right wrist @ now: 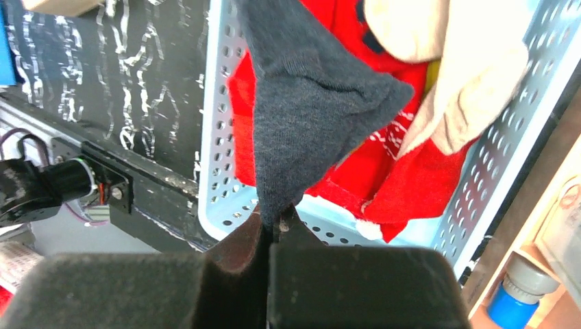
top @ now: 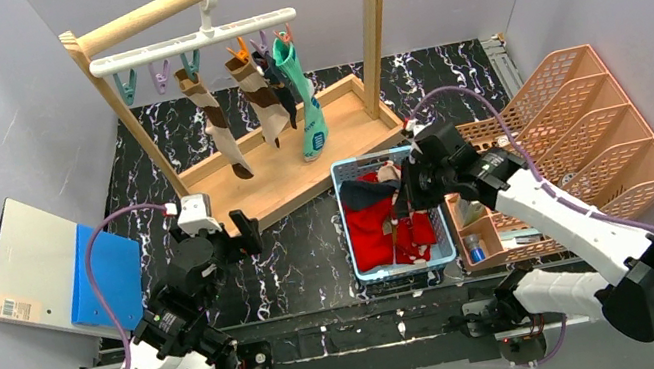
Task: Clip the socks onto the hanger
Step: Pick up the sock from the bin.
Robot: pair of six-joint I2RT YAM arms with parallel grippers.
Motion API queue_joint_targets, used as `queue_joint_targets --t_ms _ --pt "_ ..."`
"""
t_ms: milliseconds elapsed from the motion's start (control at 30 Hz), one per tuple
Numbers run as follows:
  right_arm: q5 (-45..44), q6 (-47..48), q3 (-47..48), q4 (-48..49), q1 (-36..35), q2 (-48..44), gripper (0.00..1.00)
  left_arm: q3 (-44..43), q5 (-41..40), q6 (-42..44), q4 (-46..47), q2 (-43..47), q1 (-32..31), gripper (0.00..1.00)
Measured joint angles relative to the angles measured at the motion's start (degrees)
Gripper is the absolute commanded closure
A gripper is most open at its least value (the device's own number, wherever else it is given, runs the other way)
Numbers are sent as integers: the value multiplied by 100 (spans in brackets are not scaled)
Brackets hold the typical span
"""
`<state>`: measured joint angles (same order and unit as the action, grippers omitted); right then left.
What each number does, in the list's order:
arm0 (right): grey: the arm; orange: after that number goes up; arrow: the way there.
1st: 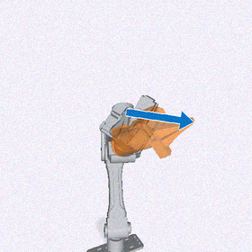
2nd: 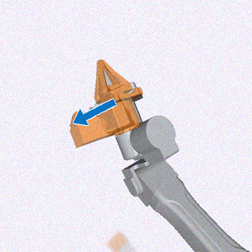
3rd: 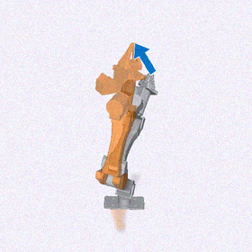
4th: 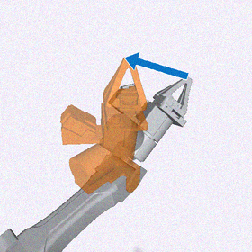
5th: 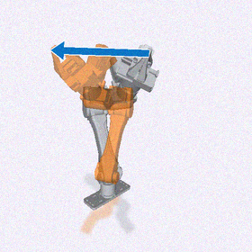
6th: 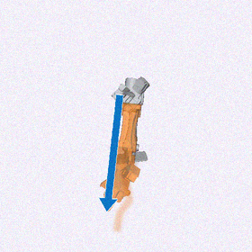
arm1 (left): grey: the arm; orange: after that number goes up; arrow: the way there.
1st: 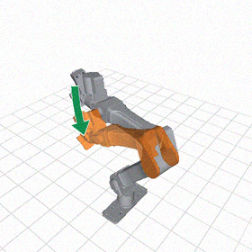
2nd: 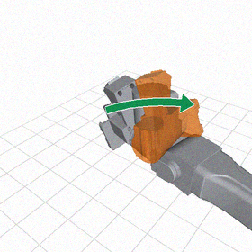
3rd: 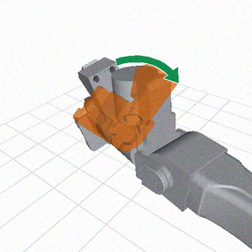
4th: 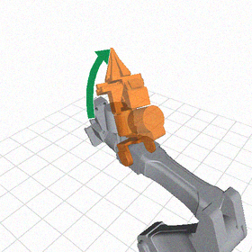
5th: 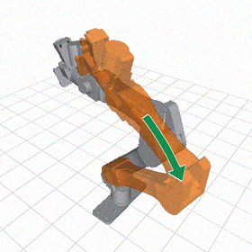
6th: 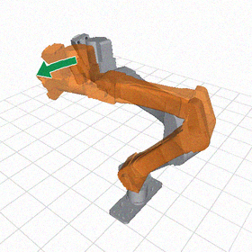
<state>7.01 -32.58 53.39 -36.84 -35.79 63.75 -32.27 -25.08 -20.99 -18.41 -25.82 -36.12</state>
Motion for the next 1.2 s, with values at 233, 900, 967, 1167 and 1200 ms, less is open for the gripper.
queue_joint_targets --t_ms 233,900,967,1167,1200 --pt "94 614 1202 -688 -2 -42 99 -68 11 190 61 -15 0 5" --pt "2103 -240 2601 -291 -15 317 99 216 4347 2057 3512 -494 0 2" --pt "2282 -531 2542 -46 -22 330 99 205 4533 2243 3659 -640 0 2" --pt "2616 -1099 2542 367 -22 603 99 -247 4878 3182 3556 -1257 0 2" --pt "2634 -1158 2542 404 -22 643 99 -286 4892 3296 3556 -1294 0 2"
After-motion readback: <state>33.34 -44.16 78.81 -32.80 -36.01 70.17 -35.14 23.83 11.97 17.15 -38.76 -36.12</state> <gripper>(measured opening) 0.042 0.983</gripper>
